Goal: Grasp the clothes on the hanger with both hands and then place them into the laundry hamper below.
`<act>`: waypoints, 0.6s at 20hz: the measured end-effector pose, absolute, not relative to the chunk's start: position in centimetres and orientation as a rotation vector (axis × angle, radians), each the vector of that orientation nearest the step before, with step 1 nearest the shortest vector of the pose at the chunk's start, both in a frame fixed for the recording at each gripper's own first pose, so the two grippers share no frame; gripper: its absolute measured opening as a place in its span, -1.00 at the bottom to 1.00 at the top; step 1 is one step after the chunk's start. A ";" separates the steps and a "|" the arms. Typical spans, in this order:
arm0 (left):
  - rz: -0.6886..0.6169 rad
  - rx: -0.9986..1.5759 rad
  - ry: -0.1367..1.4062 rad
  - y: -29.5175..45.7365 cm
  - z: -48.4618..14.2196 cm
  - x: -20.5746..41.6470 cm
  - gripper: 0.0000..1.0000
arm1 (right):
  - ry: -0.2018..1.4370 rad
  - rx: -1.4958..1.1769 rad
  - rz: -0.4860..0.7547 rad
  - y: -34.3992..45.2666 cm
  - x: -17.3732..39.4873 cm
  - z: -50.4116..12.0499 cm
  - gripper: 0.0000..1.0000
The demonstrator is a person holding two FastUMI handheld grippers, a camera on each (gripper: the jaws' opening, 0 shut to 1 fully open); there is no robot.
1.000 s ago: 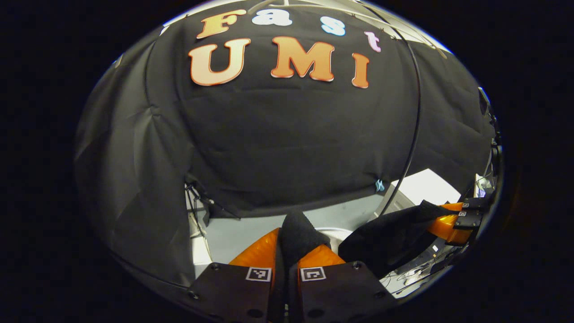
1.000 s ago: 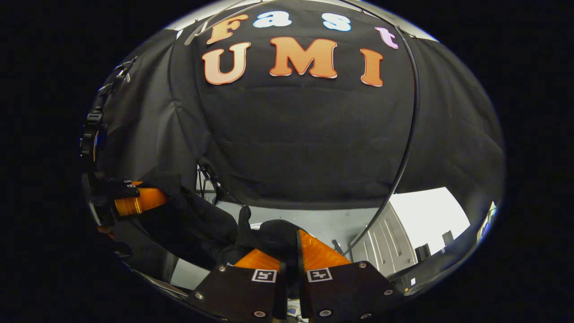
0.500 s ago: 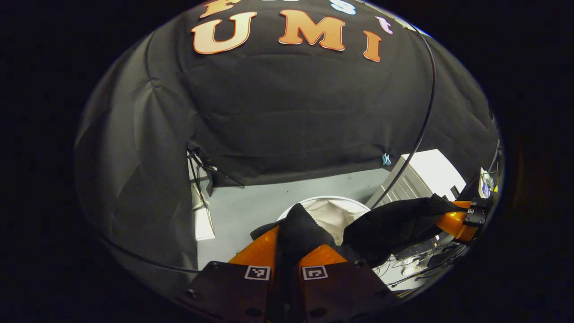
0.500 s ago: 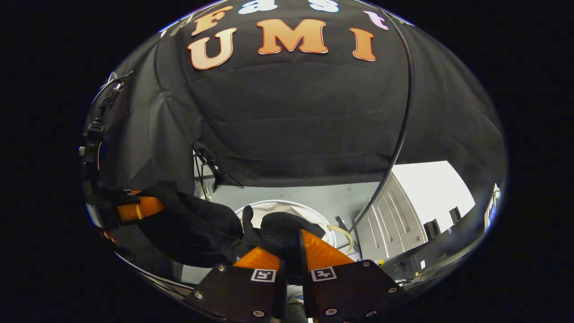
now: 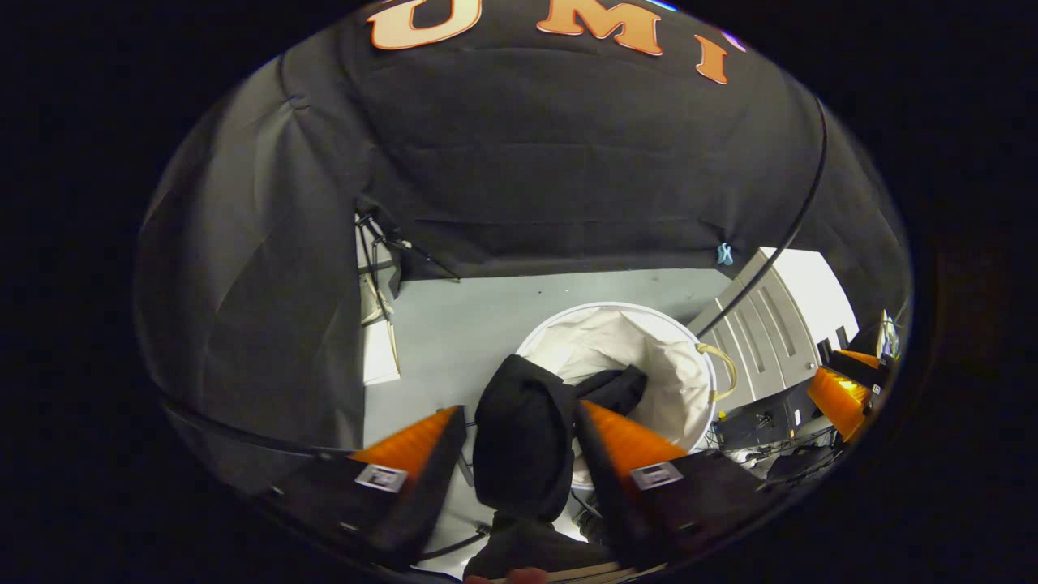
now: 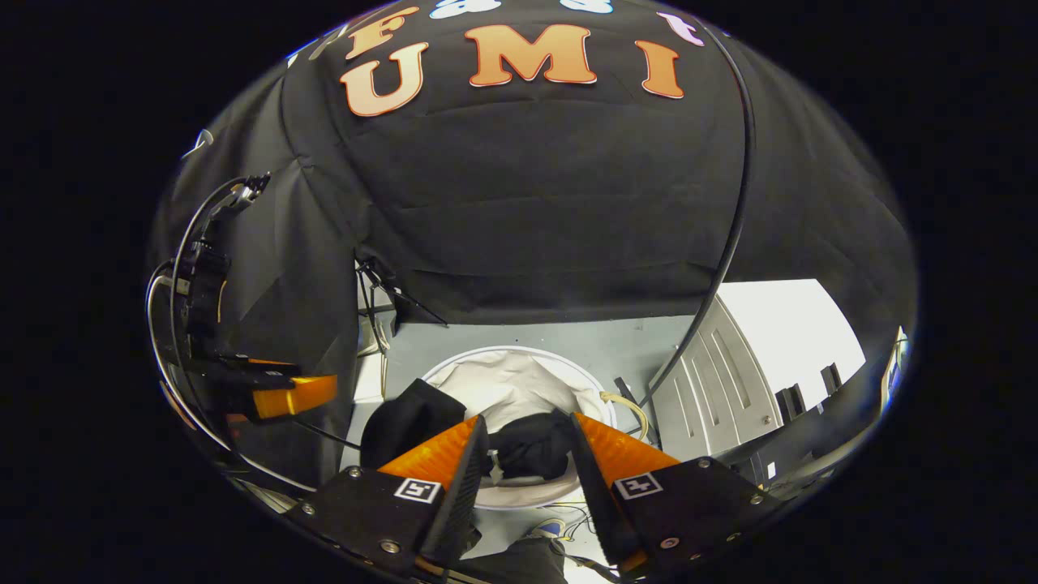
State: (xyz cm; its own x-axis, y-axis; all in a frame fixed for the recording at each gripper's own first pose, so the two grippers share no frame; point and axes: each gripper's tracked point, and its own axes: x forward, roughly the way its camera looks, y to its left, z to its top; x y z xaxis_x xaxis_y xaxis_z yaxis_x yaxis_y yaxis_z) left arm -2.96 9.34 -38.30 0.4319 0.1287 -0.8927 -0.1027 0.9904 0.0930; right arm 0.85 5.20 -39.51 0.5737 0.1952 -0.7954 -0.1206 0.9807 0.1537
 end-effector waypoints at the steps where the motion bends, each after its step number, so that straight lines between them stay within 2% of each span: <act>1: 0.150 0.007 1.122 9.3 -38.4 -3.1 0.93 | 0.949 0.086 0.183 5.2 0.5 -39.5 0.39; 2: 0.157 -0.004 1.121 9.6 -38.6 -3.4 0.90 | 0.954 0.086 0.180 5.1 0.5 -39.7 0.34; 3: 0.157 -0.005 1.114 9.9 -38.6 -3.2 0.92 | 0.962 0.084 0.177 5.1 0.3 -39.8 0.70; 5: 0.144 0.004 1.100 10.0 -38.7 -3.1 0.92 | 0.979 0.084 0.170 4.8 0.0 -40.2 0.82; 6: 0.133 0.004 1.090 9.9 -38.5 -3.0 0.92 | 0.990 0.086 0.167 4.8 -0.3 -40.4 0.85; 7: 0.121 0.000 1.079 9.6 -38.3 -2.8 0.92 | 1.003 0.094 0.166 4.9 -0.6 -40.7 0.70; 8: 0.117 -0.002 1.068 9.4 -38.1 -2.9 0.92 | 1.022 0.109 0.170 5.0 -1.0 -40.9 0.70; 9: 0.112 -0.002 1.060 9.3 -37.9 -2.8 0.93 | 1.039 0.122 0.170 5.0 -1.4 -41.4 0.85; 12: 0.110 -0.004 1.015 9.3 -36.8 -2.4 0.92 | 1.043 0.118 0.157 4.2 -1.6 -41.4 0.85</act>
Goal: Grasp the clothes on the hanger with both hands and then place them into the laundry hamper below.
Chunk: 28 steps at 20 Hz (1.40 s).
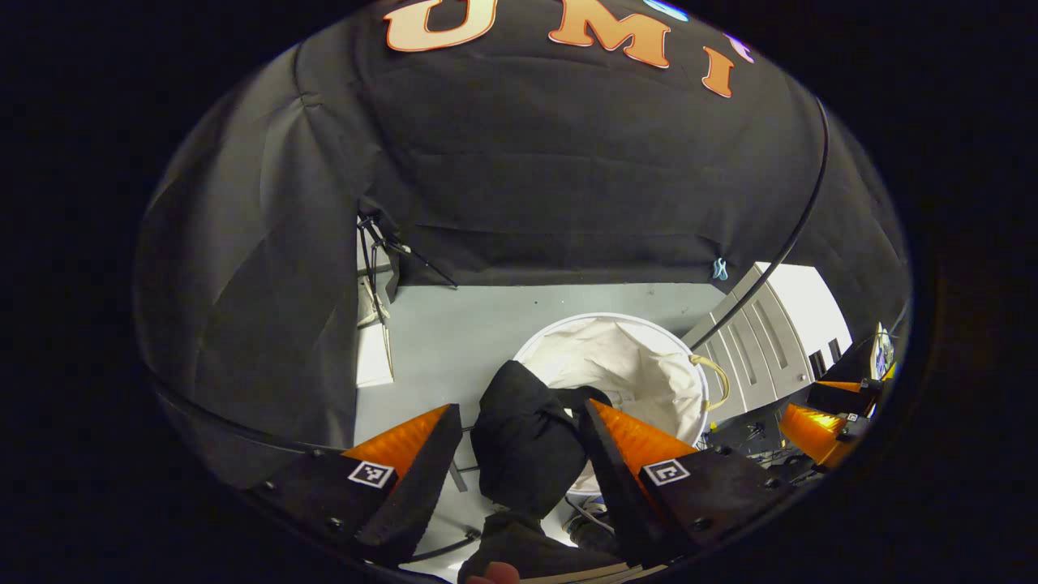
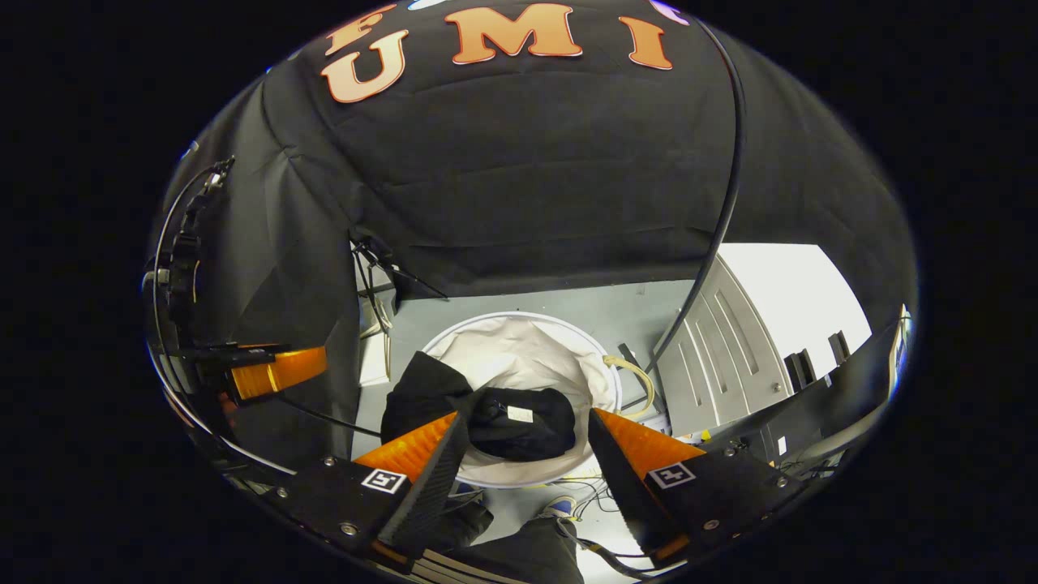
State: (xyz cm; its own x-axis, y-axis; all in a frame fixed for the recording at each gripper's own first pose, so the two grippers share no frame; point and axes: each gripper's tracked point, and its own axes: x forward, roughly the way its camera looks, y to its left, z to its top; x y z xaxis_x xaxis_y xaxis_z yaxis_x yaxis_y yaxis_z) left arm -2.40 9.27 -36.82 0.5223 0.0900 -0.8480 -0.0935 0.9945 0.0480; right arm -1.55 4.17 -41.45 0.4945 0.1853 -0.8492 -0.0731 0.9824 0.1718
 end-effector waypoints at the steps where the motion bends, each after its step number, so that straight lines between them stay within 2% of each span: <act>1: 0.104 -0.011 0.980 9.1 -36.1 -1.7 0.92 | 1.030 0.116 0.150 3.8 -1.4 -41.0 0.86; 7: 0.089 0.007 0.800 9.0 -29.2 0.8 0.90 | 0.889 0.114 0.105 1.6 1.7 -34.6 0.85; 14: 0.071 0.001 0.546 8.4 -17.9 4.4 0.97 | 0.640 0.064 0.066 -1.3 7.1 -22.5 0.85; 17: 0.068 -0.001 0.438 7.9 -12.4 5.6 0.93 | 0.523 0.049 0.052 -1.8 8.6 -17.3 0.85; 22: 0.061 -0.011 0.296 7.0 -7.3 7.6 0.97 | 0.331 0.029 0.017 -3.9 9.4 -8.9 0.84; 23: 0.066 -0.012 0.271 6.9 -6.4 7.7 0.92 | 0.295 0.031 0.010 -4.4 9.1 -7.5 0.84; 24: 0.068 -0.015 0.249 6.9 -5.7 7.9 0.97 | 0.266 0.036 0.003 -4.8 8.9 -6.3 0.84; 25: 0.069 -0.017 0.232 6.6 -4.9 7.9 0.92 | 0.241 0.042 -0.005 -5.1 8.9 -5.3 1.00; 26: 0.069 -0.017 0.215 6.3 -4.0 7.8 0.92 | 0.221 0.047 -0.009 -5.5 8.7 -4.4 1.00; 28: 0.066 -0.014 0.184 6.0 -2.6 8.0 0.90 | 0.199 0.042 -0.028 -6.5 8.1 -3.8 0.86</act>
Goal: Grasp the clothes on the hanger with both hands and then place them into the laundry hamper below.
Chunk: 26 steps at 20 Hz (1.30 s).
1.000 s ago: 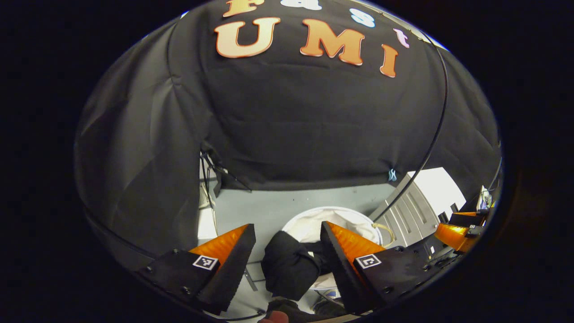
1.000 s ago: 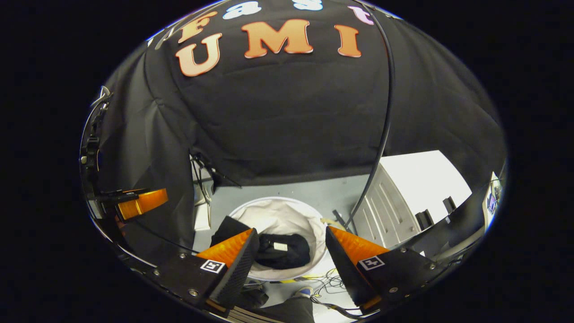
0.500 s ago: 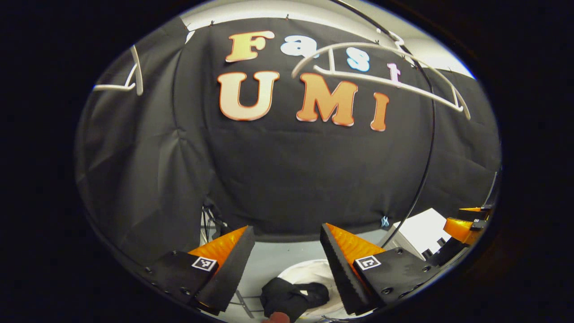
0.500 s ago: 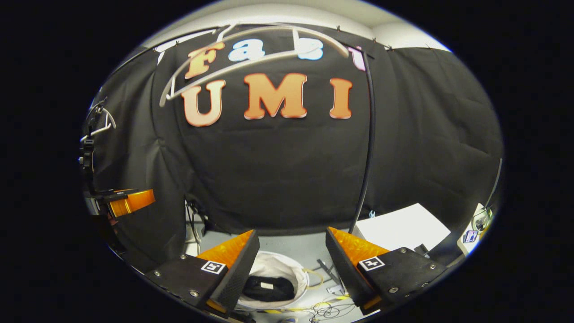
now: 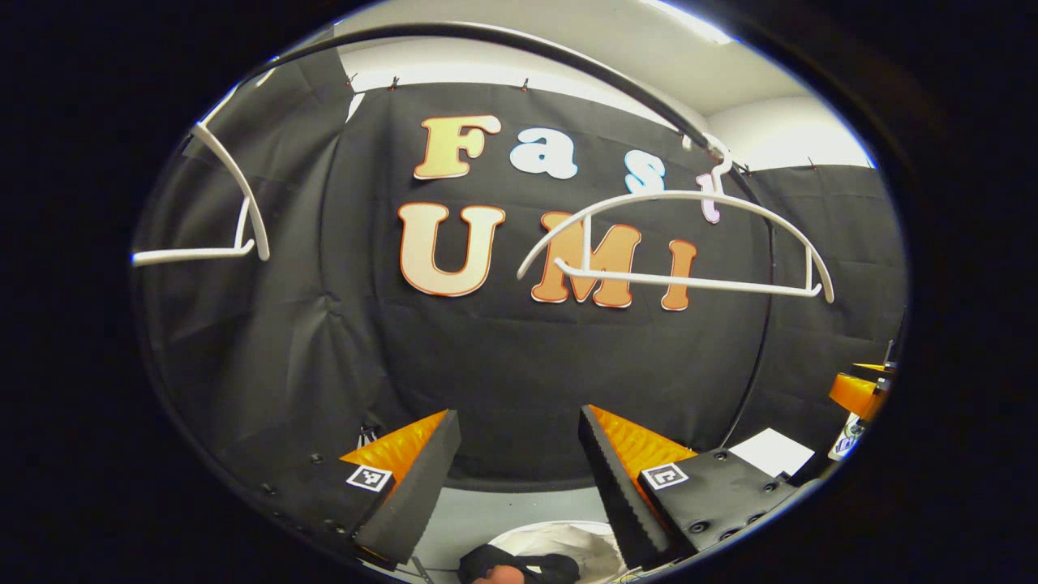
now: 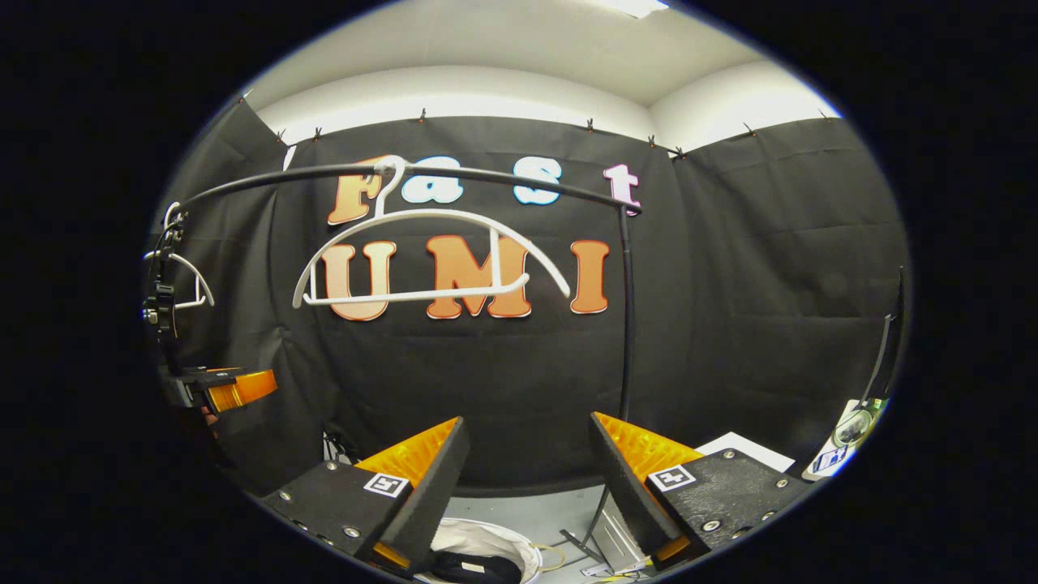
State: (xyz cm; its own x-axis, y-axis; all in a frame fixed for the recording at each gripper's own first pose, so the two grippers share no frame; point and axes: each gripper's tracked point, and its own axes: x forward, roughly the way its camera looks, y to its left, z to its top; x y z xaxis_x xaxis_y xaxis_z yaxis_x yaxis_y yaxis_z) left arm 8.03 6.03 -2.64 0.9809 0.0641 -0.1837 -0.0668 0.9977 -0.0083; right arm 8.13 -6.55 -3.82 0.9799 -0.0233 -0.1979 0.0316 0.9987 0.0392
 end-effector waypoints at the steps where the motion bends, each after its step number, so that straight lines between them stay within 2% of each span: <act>1: 0.062 -0.016 0.169 5.9 -2.1 8.1 0.90 | 0.187 0.036 -0.040 -7.2 7.8 -3.6 0.80; 3: 0.074 -0.020 0.117 6.0 -0.5 8.3 0.89 | 0.160 0.030 -0.060 -8.2 7.4 -3.0 0.66; 7: 0.063 -0.035 0.087 4.9 0.4 8.5 0.87 | 0.109 0.041 -0.080 -9.2 7.4 -1.5 0.66; 9: 0.053 -0.053 0.070 4.8 0.8 8.4 0.87 | 0.088 0.044 -0.087 -9.7 7.4 -0.9 1.00; 10: 0.049 -0.061 0.063 4.7 1.0 8.5 0.87 | 0.082 0.048 -0.092 -9.9 7.5 -0.6 1.00; 11: 0.045 -0.066 0.063 4.7 0.9 8.5 0.87 | 0.077 0.054 -0.091 -9.9 7.6 -0.5 0.83; 13: 0.047 -0.066 0.061 4.6 1.0 8.4 0.93 | 0.075 0.059 -0.096 -10.3 7.6 -0.6 0.83; 14: 0.047 -0.065 0.057 4.5 1.1 8.4 0.86 | 0.078 0.052 -0.102 -10.6 7.6 -0.7 1.00; 15: 0.053 -0.061 0.057 4.6 1.2 8.5 0.86 | 0.083 0.044 -0.108 -10.8 7.8 -0.9 0.83; 17: 0.056 -0.059 0.057 4.5 1.2 8.6 0.86 | 0.095 0.041 -0.114 -11.0 7.8 -1.3 0.83; 18: 0.057 -0.060 0.056 4.5 1.2 8.6 0.86 | 0.095 0.045 -0.115 -11.1 7.7 -1.3 1.00; 19: 0.055 -0.058 0.057 4.5 1.2 8.6 0.93 | 0.095 0.049 -0.113 -11.1 7.8 -1.2 0.83; 21: 0.054 -0.046 0.057 4.5 1.2 8.5 0.86 | 0.094 0.049 -0.110 -11.0 7.8 -1.3 0.83; 22: 0.053 -0.037 0.053 4.5 1.3 8.5 0.93 | 0.092 0.045 -0.110 -11.0 7.8 -1.3 0.83; 23: 0.052 -0.029 0.047 4.4 1.4 8.5 0.93 | 0.095 0.042 -0.111 -11.0 7.9 -1.4 1.00; 24: 0.052 -0.025 0.045 4.4 1.4 8.6 0.93 | 0.097 0.042 -0.110 -10.9 7.9 -1.5 0.83; 26: 0.041 -0.028 0.043 4.2 1.4 8.6 0.86 | 0.103 0.047 -0.106 -10.7 8.0 -1.7 0.83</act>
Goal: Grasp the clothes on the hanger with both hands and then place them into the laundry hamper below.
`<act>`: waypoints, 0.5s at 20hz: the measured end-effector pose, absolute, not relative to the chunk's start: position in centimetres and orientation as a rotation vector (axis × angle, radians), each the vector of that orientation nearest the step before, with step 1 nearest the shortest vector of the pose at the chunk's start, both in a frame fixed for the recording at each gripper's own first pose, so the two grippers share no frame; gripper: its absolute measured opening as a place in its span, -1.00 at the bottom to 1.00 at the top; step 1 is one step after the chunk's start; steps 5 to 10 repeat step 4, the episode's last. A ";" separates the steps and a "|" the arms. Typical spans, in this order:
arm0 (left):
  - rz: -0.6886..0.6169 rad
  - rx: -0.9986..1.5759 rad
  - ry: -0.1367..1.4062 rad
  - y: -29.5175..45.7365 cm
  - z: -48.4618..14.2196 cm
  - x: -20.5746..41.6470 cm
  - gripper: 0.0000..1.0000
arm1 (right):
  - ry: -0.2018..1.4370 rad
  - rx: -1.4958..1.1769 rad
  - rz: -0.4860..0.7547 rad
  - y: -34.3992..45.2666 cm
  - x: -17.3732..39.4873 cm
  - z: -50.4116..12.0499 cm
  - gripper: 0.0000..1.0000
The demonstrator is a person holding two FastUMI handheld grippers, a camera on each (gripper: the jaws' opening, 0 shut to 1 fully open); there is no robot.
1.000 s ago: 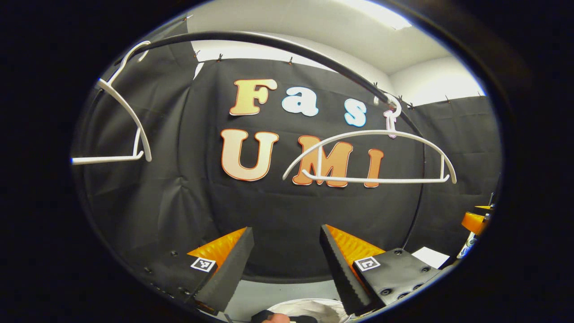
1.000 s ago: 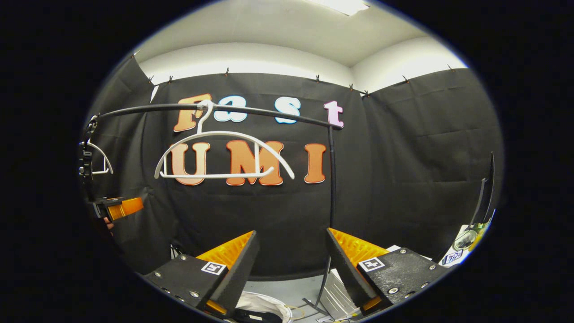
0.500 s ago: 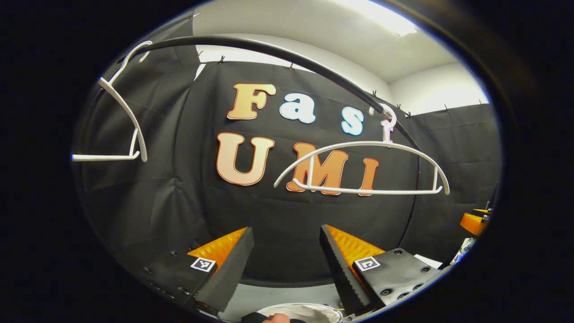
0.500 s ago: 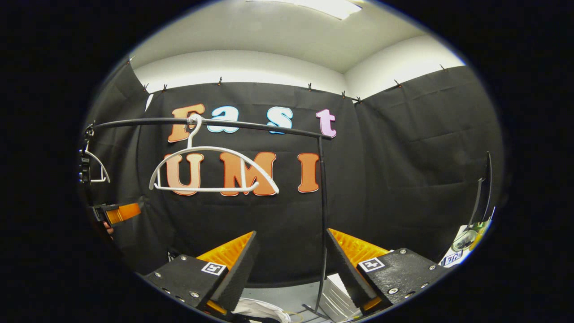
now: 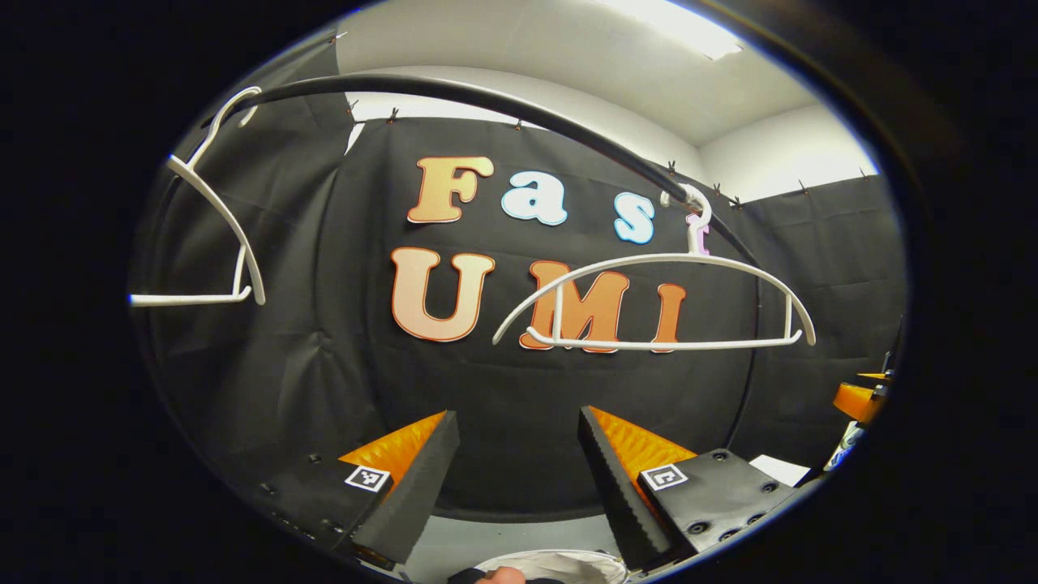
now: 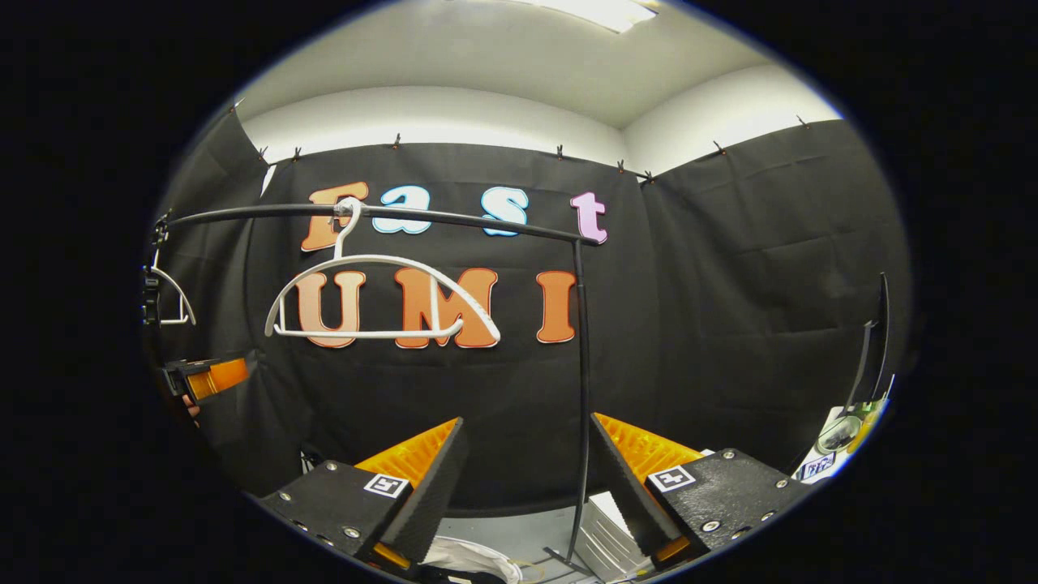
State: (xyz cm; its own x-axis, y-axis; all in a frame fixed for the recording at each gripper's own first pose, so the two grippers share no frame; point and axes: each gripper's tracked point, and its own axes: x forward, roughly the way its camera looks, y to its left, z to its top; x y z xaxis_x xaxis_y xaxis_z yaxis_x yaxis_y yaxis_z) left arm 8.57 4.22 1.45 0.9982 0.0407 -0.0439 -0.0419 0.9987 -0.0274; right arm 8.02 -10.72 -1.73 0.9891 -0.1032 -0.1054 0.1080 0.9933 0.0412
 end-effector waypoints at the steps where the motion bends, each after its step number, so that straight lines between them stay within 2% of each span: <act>1: 0.036 -0.031 0.045 4.2 1.4 8.5 1.00 | 0.104 0.048 -0.106 -10.7 8.0 -1.8 0.83; 2: 0.033 -0.030 0.047 4.2 1.3 8.6 0.93 | 0.106 0.048 -0.106 -10.7 8.0 -1.8 0.83; 10: 0.032 -0.028 0.048 4.1 1.3 8.6 0.93 | 0.107 0.045 -0.104 -10.4 8.0 -1.8 0.83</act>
